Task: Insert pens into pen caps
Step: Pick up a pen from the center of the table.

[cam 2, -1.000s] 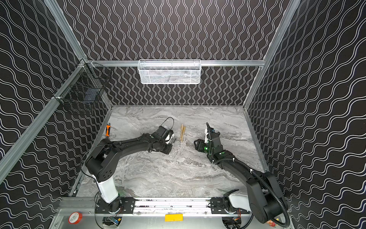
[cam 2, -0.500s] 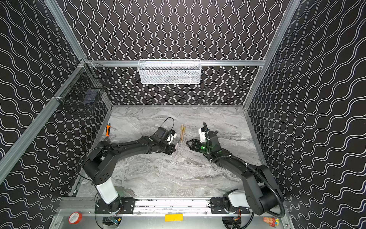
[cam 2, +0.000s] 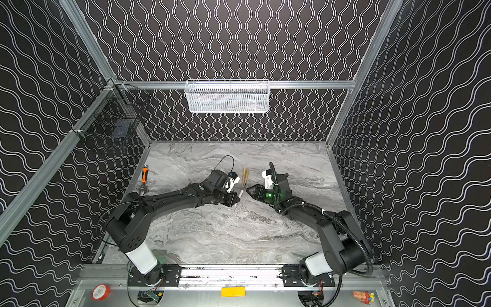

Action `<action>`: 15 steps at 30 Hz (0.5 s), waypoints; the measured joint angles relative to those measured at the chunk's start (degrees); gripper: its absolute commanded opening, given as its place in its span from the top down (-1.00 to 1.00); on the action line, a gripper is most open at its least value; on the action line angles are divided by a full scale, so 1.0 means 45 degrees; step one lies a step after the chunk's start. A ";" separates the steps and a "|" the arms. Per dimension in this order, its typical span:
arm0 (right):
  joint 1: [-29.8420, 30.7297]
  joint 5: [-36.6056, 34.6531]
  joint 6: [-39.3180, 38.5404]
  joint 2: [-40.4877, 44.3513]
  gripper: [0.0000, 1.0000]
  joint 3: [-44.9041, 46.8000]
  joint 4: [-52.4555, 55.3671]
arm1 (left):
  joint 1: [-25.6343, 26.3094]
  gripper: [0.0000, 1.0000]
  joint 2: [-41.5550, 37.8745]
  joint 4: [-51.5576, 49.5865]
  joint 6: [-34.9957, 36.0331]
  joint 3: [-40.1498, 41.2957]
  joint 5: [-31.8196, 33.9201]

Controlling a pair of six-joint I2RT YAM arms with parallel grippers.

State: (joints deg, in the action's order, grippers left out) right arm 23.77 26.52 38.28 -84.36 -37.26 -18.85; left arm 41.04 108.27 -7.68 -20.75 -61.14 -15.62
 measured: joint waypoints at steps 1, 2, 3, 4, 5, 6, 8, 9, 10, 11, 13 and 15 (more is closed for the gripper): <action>0.0005 0.0039 0.0039 -0.0053 -0.02 -0.0044 -0.0053 | 0.0015 0.75 -0.0019 0.0044 0.0000 0.0015 0.0000; 0.0015 0.0083 0.0068 -0.0121 -0.02 -0.0107 -0.0126 | 0.0024 0.76 -0.0044 0.0063 -0.0005 0.0029 0.0000; 0.0029 0.0126 0.0126 -0.0175 -0.01 -0.0165 -0.0185 | 0.0039 0.76 -0.0078 0.0078 -0.0010 0.0049 -0.0005; 0.0039 0.0170 0.0209 -0.0223 0.01 -0.0219 -0.0253 | 0.0049 0.76 -0.0102 0.0083 -0.0010 0.0073 -0.0019; 0.0044 0.0180 0.0223 -0.0287 0.03 -0.0257 -0.0306 | 0.0049 0.76 -0.0131 0.0073 -0.0015 0.0083 -0.0049; 0.0053 0.0219 0.0296 -0.0350 0.05 -0.0296 -0.0355 | 0.0053 0.76 -0.0141 0.0073 -0.0019 0.0087 -0.0053; 0.0092 0.0267 0.0306 -0.0486 0.07 -0.0345 -0.0369 | 0.0063 0.76 -0.0175 0.0083 -0.0039 0.0087 -0.0058; 0.0112 0.0277 0.0325 -0.0549 0.09 -0.0359 -0.0379 | 0.0068 0.76 -0.0199 0.0083 -0.0049 0.0083 -0.0063; 0.0126 0.0306 0.0369 -0.0602 0.10 -0.0369 -0.0403 | 0.0073 0.76 -0.0219 0.0083 -0.0053 0.0083 -0.0073; 0.0146 0.0311 0.0398 -0.0646 0.10 -0.0369 -0.0427 | 0.0078 0.76 -0.0262 0.0078 -0.0053 0.0083 -0.0107; 0.0170 0.0335 0.0457 -0.0719 0.14 -0.0374 -0.0452 | 0.0087 0.76 -0.0350 0.0083 -0.0058 0.0068 -0.0136; 0.0194 0.0369 0.0617 -0.0801 0.16 -0.0393 -0.0476 | 0.0097 0.77 -0.0384 0.0092 -0.0058 -0.0005 -0.0180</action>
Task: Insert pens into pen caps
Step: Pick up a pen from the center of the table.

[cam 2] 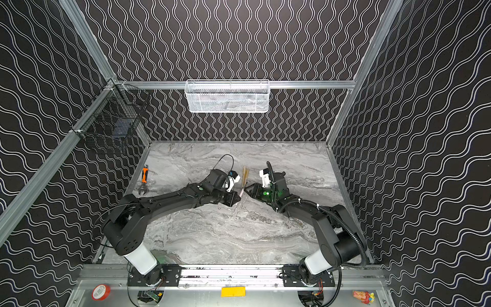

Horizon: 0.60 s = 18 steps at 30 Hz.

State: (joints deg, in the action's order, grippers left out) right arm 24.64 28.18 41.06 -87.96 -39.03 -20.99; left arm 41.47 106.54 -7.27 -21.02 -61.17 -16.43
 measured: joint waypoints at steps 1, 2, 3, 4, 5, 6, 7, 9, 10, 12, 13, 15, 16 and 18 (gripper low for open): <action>0.0000 0.0034 0.0015 -0.0034 0.17 -0.0019 -0.0019 | 0.0005 0.77 0.0000 0.0015 0.0000 -0.0024 -0.0034; 0.0000 0.0073 0.0019 -0.0073 0.17 -0.0049 -0.0049 | 0.0015 0.77 0.0000 0.0010 0.0000 -0.0053 -0.0053; 0.0000 0.0092 0.0049 -0.0117 0.18 -0.0087 -0.0083 | 0.0029 0.77 0.0000 0.0019 0.0000 -0.0073 -0.0063; 0.0000 0.0102 0.0092 -0.0151 0.19 -0.0107 -0.0170 | 0.0039 0.77 0.0000 0.0034 0.0000 -0.0073 -0.0087; 0.0000 0.0141 0.0107 -0.0194 0.21 -0.0131 -0.0248 | 0.0039 0.77 0.0000 0.0034 0.0000 -0.0073 -0.0126; 0.0000 0.0175 0.0117 -0.0233 0.22 -0.0165 -0.0287 | 0.0039 0.77 0.0000 0.0024 0.0000 -0.0073 -0.0146; 0.0000 0.0189 0.0146 -0.0257 0.23 -0.0185 -0.0345 | 0.0039 0.77 0.0000 0.0024 0.0000 -0.0073 -0.0151; 0.0000 0.0248 0.0228 -0.0321 0.24 -0.0238 -0.0413 | 0.0049 0.77 0.0000 0.0029 0.0000 -0.0073 -0.0155; 0.0000 0.0253 0.0306 -0.0355 0.24 -0.0257 -0.0447 | 0.0053 0.77 0.0000 0.0024 0.0000 -0.0073 -0.0160; 0.0000 0.0287 0.0345 -0.0427 0.28 -0.0272 -0.0461 | 0.0058 0.77 0.0000 0.0024 0.0000 -0.0073 -0.0189; 0.0000 0.0291 0.0350 -0.0461 0.30 -0.0277 -0.0466 | 0.0058 0.77 0.0000 0.0024 0.0000 -0.0073 -0.0189; 0.0000 0.0335 0.0403 -0.0539 0.34 -0.0277 -0.0510 | 0.0058 0.77 -0.0005 0.0024 0.0000 -0.0073 -0.0194; 0.0000 0.0355 0.0413 -0.0573 0.35 -0.0277 -0.0549 | 0.0063 0.77 -0.0010 0.0019 0.0000 -0.0073 -0.0194; 0.0000 0.0452 0.0452 -0.0627 0.40 -0.0287 -0.0602 | 0.0063 0.77 -0.0058 0.0005 0.0000 -0.0073 -0.0194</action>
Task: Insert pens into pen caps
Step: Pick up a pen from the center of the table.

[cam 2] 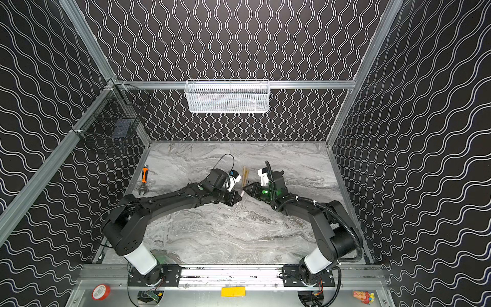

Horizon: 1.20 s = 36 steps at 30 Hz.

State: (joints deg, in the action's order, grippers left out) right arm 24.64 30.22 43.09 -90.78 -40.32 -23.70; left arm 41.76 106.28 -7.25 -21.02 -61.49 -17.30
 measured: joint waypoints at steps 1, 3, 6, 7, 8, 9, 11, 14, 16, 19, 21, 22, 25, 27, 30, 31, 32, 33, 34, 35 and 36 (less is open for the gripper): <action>0.0000 0.0053 0.0015 -0.0024 0.44 0.0000 -0.0053 | 0.0000 0.77 -0.0019 0.0000 0.0000 -0.0005 -0.0005; 0.0000 0.0121 0.0107 -0.0044 0.48 -0.0024 -0.0199 | 0.0000 0.77 -0.0024 -0.0010 0.0005 -0.0034 -0.0005; 0.0000 0.0180 0.0194 -0.0044 0.50 -0.0039 -0.0393 | 0.0015 0.77 -0.0024 -0.0019 0.0005 -0.0073 -0.0019; 0.0000 0.0209 0.0194 -0.0049 0.53 -0.0044 -0.0408 | 0.0019 0.77 -0.0024 -0.0015 0.0005 -0.0083 -0.0044; 0.0000 0.0223 0.0199 -0.0063 0.55 -0.0044 -0.0418 | 0.0024 0.77 -0.0019 -0.0024 0.0005 -0.0087 -0.0053; 0.0000 0.0262 0.0238 -0.0087 0.56 -0.0044 -0.0423 | 0.0024 0.77 -0.0015 -0.0024 0.0005 -0.0092 -0.0053; 0.0000 0.0311 0.0253 -0.0126 0.59 -0.0044 -0.0423 | 0.0024 0.77 -0.0010 -0.0024 0.0005 -0.0097 -0.0053; 0.0000 0.0413 0.0335 -0.0160 0.73 -0.0044 -0.0495 | 0.0034 0.77 0.0010 -0.0039 0.0005 -0.0136 -0.0049; 0.0000 0.0476 0.0452 -0.0160 0.83 -0.0044 -0.0554 | 0.0034 0.64 0.0039 -0.0053 0.0010 -0.0165 -0.0049; 0.0000 0.0486 0.0413 -0.0097 0.85 -0.0039 -0.0593 | 0.0034 0.39 0.0049 -0.0039 0.0034 -0.0165 -0.0087; 0.0000 0.0476 0.0379 0.0049 0.85 -0.0019 -0.0588 | 0.0044 0.30 0.0049 -0.0005 0.0058 -0.0160 -0.0170; 0.0000 0.0466 0.0291 0.0136 0.86 -0.0010 -0.0578 | 0.0044 0.28 0.0049 -0.0010 0.0068 -0.0160 -0.0180; 0.0000 0.0403 0.0219 0.0403 0.87 0.0029 -0.0486 | 0.0044 0.30 0.0049 0.0078 0.0097 -0.0073 -0.0214; 0.0000 0.0389 0.0180 0.0495 0.87 0.0053 -0.0374 | 0.0044 0.36 0.0049 0.0087 0.0097 -0.0015 -0.0253; 0.0000 0.0398 0.0126 0.0525 0.87 0.0078 -0.0321 | 0.0044 0.45 0.0097 0.0267 0.0097 -0.0005 -0.0345; 0.0000 0.0398 0.0107 0.0525 0.87 0.0087 -0.0301 | 0.0044 0.47 0.0121 0.0316 0.0097 -0.0010 -0.0355; 0.0000 0.0398 0.0083 0.0525 0.87 0.0102 -0.0287 | 0.0044 0.50 0.0121 0.0355 0.0097 -0.0010 -0.0403; 0.0010 0.0398 0.0078 0.0525 0.88 0.0117 -0.0277 | 0.0044 0.53 0.0121 0.0369 0.0097 -0.0010 -0.0457; 0.0078 0.0389 0.0078 0.0525 0.88 0.0126 -0.0267 | 0.0044 0.55 0.0121 0.0418 0.0097 -0.0010 -0.0539; 0.0189 0.0398 0.0078 0.0525 0.88 0.0136 -0.0272 | 0.0049 0.58 0.0121 0.0495 0.0097 -0.0010 -0.0602; 0.0277 0.0452 0.0083 0.0520 0.88 0.0151 -0.0287 | 0.0044 0.59 0.0121 0.0549 0.0097 -0.0010 -0.0656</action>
State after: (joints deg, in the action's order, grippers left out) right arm 25.89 32.25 43.46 -88.44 -39.64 -24.99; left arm 41.95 106.83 -4.78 -20.58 -61.54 -20.25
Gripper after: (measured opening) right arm 0.115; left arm 0.219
